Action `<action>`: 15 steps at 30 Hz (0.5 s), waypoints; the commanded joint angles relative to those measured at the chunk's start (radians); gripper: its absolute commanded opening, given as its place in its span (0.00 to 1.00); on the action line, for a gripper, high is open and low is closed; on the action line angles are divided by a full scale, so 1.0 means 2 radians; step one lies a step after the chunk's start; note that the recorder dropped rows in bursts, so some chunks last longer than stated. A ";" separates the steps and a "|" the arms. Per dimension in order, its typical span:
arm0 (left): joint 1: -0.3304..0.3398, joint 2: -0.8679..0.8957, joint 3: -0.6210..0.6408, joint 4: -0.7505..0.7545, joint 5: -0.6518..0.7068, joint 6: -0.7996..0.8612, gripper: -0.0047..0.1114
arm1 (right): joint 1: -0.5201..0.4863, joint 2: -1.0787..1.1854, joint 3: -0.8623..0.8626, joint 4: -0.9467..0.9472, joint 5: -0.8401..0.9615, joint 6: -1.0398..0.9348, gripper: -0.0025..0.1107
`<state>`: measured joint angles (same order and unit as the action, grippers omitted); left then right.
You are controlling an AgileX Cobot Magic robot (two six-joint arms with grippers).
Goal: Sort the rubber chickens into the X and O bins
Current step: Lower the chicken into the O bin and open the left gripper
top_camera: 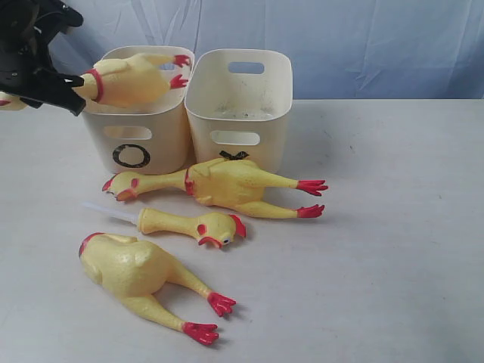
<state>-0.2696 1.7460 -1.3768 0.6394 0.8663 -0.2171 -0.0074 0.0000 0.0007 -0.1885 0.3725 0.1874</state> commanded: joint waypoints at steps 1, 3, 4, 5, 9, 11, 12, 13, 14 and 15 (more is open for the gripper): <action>-0.001 -0.003 -0.005 0.004 -0.003 -0.004 0.37 | -0.002 0.000 0.000 -0.001 -0.006 -0.002 0.02; -0.001 -0.003 -0.005 0.006 0.000 -0.002 0.37 | -0.002 0.000 0.000 -0.001 -0.006 -0.002 0.02; -0.001 -0.003 -0.006 0.008 0.003 -0.002 0.37 | -0.002 0.000 0.000 -0.001 -0.005 -0.002 0.02; -0.001 -0.003 -0.010 0.008 0.006 -0.002 0.37 | -0.002 0.000 0.000 -0.001 -0.005 -0.002 0.02; -0.001 -0.003 -0.034 0.004 0.024 -0.002 0.37 | -0.002 0.000 0.000 -0.001 -0.005 -0.002 0.02; -0.001 -0.003 -0.046 -0.007 0.031 -0.001 0.37 | -0.002 0.000 0.000 -0.001 -0.005 -0.002 0.02; -0.001 -0.005 -0.052 -0.018 0.032 0.008 0.37 | -0.002 0.000 0.000 -0.001 -0.005 -0.002 0.02; -0.001 -0.006 -0.057 -0.027 0.032 0.013 0.37 | -0.002 0.000 0.000 -0.001 -0.005 -0.002 0.02; -0.001 -0.011 -0.066 -0.053 0.028 0.029 0.37 | -0.002 0.000 0.000 -0.001 -0.005 -0.002 0.02; -0.001 -0.012 -0.070 -0.069 0.026 0.037 0.37 | -0.002 0.000 0.000 -0.001 -0.005 -0.002 0.02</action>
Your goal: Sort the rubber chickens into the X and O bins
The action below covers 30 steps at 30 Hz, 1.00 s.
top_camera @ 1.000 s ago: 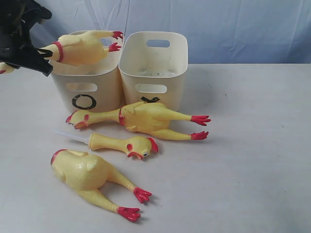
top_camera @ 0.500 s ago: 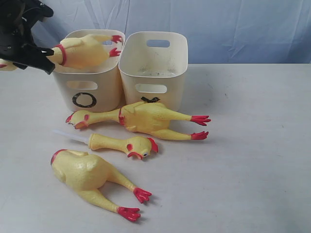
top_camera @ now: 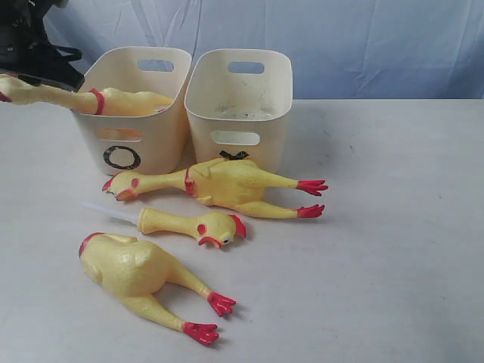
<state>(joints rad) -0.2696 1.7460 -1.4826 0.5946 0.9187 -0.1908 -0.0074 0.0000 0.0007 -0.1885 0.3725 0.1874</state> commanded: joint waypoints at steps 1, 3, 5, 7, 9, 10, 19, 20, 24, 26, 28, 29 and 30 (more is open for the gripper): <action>-0.001 -0.015 -0.022 -0.061 0.000 0.033 0.37 | -0.002 0.000 0.000 -0.001 -0.005 -0.002 0.02; -0.001 -0.020 -0.031 -0.083 0.000 0.042 0.37 | -0.002 0.000 0.000 -0.001 -0.005 -0.002 0.02; -0.001 -0.029 -0.038 -0.112 -0.002 0.052 0.37 | -0.002 0.000 0.000 -0.001 -0.005 -0.002 0.02; -0.001 -0.036 -0.044 -0.136 -0.003 0.065 0.37 | -0.002 0.000 0.000 -0.001 -0.005 -0.002 0.02; -0.001 -0.049 -0.053 -0.174 -0.008 0.073 0.37 | -0.002 0.000 0.000 -0.001 -0.005 -0.002 0.02; -0.001 -0.058 -0.057 -0.191 -0.011 0.074 0.37 | -0.002 0.000 0.000 -0.001 -0.005 -0.002 0.02; -0.001 -0.129 -0.063 -0.277 0.042 0.153 0.18 | -0.002 0.000 0.000 -0.001 -0.005 -0.002 0.02; -0.001 -0.137 -0.063 -0.280 0.053 0.153 0.11 | -0.002 0.000 0.000 -0.001 -0.005 -0.002 0.02; -0.001 -0.170 -0.038 -0.284 0.072 0.151 0.04 | -0.002 0.000 0.000 -0.001 -0.005 -0.002 0.02; -0.001 -0.193 -0.007 -0.290 0.072 0.152 0.04 | -0.002 0.000 0.000 0.004 -0.005 -0.002 0.02; -0.001 -0.211 0.016 -0.297 0.072 0.167 0.04 | -0.002 0.000 0.000 0.005 -0.005 -0.002 0.02; -0.001 -0.219 0.027 -0.308 0.072 0.179 0.04 | -0.002 0.000 0.000 0.006 -0.005 -0.002 0.02; -0.001 -0.239 0.053 -0.331 0.072 0.206 0.04 | -0.002 0.000 0.000 0.007 -0.005 -0.002 0.02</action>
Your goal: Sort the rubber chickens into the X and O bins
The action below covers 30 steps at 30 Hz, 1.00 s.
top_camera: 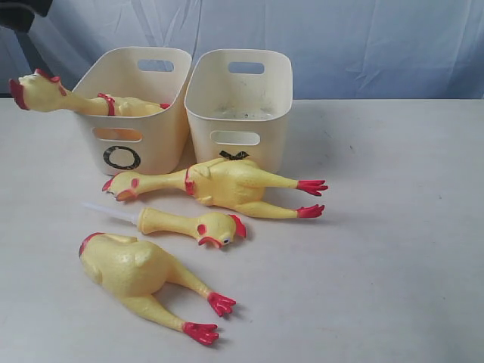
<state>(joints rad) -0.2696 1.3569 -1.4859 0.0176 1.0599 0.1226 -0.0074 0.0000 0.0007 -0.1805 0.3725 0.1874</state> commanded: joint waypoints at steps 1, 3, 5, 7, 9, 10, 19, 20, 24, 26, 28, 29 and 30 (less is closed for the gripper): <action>-0.001 -0.054 0.065 -0.055 0.001 0.064 0.04 | -0.002 0.000 0.000 0.003 -0.005 -0.002 0.02; -0.001 -0.073 0.092 -0.077 0.001 0.084 0.04 | -0.002 0.000 0.000 0.003 -0.005 -0.002 0.02; -0.001 -0.099 0.132 -0.092 0.001 0.087 0.04 | -0.002 0.000 0.000 0.003 -0.005 -0.002 0.02; -0.001 -0.126 0.169 -0.094 -0.004 0.087 0.04 | -0.002 0.000 0.000 0.003 -0.005 -0.002 0.02; -0.001 -0.158 0.205 -0.094 -0.017 0.087 0.04 | -0.002 0.000 0.000 0.003 -0.005 -0.002 0.02; -0.001 -0.168 0.220 -0.096 -0.024 0.086 0.04 | -0.002 0.000 0.000 0.003 -0.005 -0.002 0.02; -0.001 -0.280 0.362 -0.126 -0.152 0.086 0.04 | -0.002 0.000 0.000 0.003 -0.006 -0.002 0.02; -0.001 -0.285 0.373 -0.122 -0.164 0.087 0.04 | -0.002 0.000 0.000 0.003 -0.006 -0.002 0.02; -0.001 -0.297 0.411 -0.112 -0.214 0.088 0.04 | -0.002 0.000 0.000 0.003 -0.006 -0.002 0.02; -0.001 -0.300 0.430 -0.112 -0.233 0.088 0.04 | -0.002 0.000 0.000 0.003 -0.007 -0.002 0.02; -0.001 -0.301 0.442 -0.114 -0.243 0.084 0.04 | -0.002 0.000 0.000 -0.006 -0.022 -0.002 0.02; -0.001 -0.301 0.446 -0.118 -0.245 0.084 0.04 | -0.002 0.000 0.000 0.004 -0.033 -0.001 0.02; -0.001 -0.301 0.449 -0.124 -0.247 0.084 0.04 | -0.002 0.000 0.000 0.021 -0.053 0.005 0.02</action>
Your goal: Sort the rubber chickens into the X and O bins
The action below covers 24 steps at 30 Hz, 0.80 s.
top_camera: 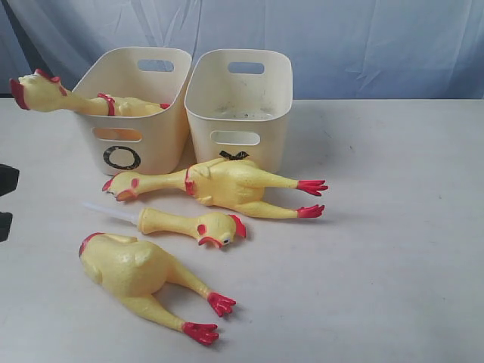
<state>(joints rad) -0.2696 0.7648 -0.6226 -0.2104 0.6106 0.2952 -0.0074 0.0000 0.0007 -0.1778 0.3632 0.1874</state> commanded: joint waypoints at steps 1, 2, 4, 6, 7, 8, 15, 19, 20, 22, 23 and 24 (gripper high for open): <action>-0.001 -0.005 0.018 -0.014 -0.025 -0.003 0.04 | -0.002 0.000 0.000 0.040 -0.064 0.007 0.02; -0.001 -0.005 0.021 -0.018 -0.028 -0.003 0.04 | -0.002 0.000 0.000 0.057 -0.084 0.007 0.02; -0.001 -0.005 0.022 -0.023 -0.030 -0.003 0.04 | -0.002 0.000 0.000 0.109 -0.128 0.007 0.02; -0.001 -0.005 0.022 -0.023 -0.030 -0.003 0.04 | -0.002 0.000 0.000 0.153 -0.167 0.007 0.02; -0.001 -0.005 0.022 -0.023 -0.030 -0.003 0.04 | -0.002 0.000 0.000 0.163 -0.182 0.007 0.02; -0.001 -0.007 0.022 -0.023 -0.030 -0.003 0.04 | -0.002 0.000 0.000 0.168 -0.191 0.007 0.02; -0.001 -0.017 0.022 -0.022 -0.028 -0.003 0.04 | -0.002 0.000 0.000 0.172 -0.203 0.007 0.02; -0.001 -0.019 0.022 -0.021 -0.027 -0.003 0.04 | -0.002 0.000 0.000 0.205 -0.234 0.030 0.02; -0.001 -0.019 0.022 -0.021 -0.026 -0.003 0.04 | -0.002 0.000 0.000 0.221 -0.234 0.048 0.02; -0.001 -0.019 0.022 -0.021 -0.026 -0.003 0.04 | -0.002 0.000 0.000 0.227 -0.228 0.063 0.02; -0.001 -0.019 0.022 -0.021 -0.026 -0.003 0.04 | -0.002 0.000 0.000 0.236 -0.221 0.067 0.02; -0.001 -0.019 0.022 -0.021 -0.026 -0.003 0.04 | -0.002 0.000 0.000 0.239 -0.208 0.070 0.02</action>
<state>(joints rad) -0.2696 0.7361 -0.5842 -0.2471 0.5675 0.2933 -0.0074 0.0003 0.0007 0.2700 -0.0824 0.2988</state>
